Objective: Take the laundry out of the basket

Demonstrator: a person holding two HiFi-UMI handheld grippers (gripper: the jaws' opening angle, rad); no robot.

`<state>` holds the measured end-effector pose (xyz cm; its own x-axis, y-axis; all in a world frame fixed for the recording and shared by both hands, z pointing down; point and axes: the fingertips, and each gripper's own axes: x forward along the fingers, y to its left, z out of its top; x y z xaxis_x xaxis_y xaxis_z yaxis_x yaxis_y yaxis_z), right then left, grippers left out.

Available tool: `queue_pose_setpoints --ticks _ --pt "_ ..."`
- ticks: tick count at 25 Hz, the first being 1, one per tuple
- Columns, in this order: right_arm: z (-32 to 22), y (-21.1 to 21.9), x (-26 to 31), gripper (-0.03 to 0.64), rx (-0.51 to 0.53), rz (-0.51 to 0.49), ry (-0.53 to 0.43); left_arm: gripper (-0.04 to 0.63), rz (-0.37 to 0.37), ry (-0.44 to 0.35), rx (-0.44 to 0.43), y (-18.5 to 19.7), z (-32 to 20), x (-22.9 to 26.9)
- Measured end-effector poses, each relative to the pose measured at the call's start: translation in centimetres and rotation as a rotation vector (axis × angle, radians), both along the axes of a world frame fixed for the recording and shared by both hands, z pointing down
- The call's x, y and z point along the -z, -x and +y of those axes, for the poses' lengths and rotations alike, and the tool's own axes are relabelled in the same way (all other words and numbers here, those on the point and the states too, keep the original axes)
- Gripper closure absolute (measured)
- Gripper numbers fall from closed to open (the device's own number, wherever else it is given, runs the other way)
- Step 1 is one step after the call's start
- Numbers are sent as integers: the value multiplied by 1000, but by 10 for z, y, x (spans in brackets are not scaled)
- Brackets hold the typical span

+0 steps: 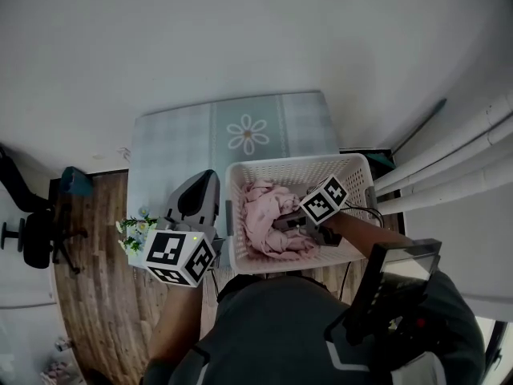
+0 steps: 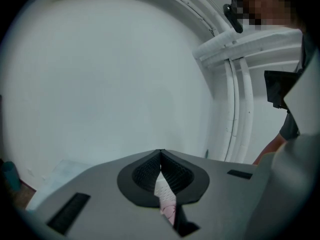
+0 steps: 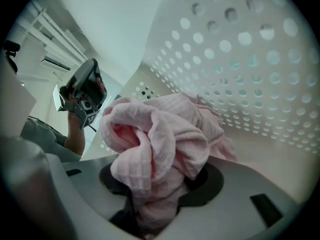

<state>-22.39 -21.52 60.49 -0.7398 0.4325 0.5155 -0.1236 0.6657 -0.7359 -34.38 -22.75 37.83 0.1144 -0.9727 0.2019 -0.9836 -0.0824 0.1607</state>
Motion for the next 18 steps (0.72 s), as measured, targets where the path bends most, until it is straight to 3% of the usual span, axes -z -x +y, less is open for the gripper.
queue_pose_setpoints --ticks 7,18 --pt "-12 -10 50 382 -126 -143 61 586 -13 -29 -45 -14 -7 18" --pt "-25 -43 162 380 -294 -417 39 586 8 -115 -139 -61 -11 63"
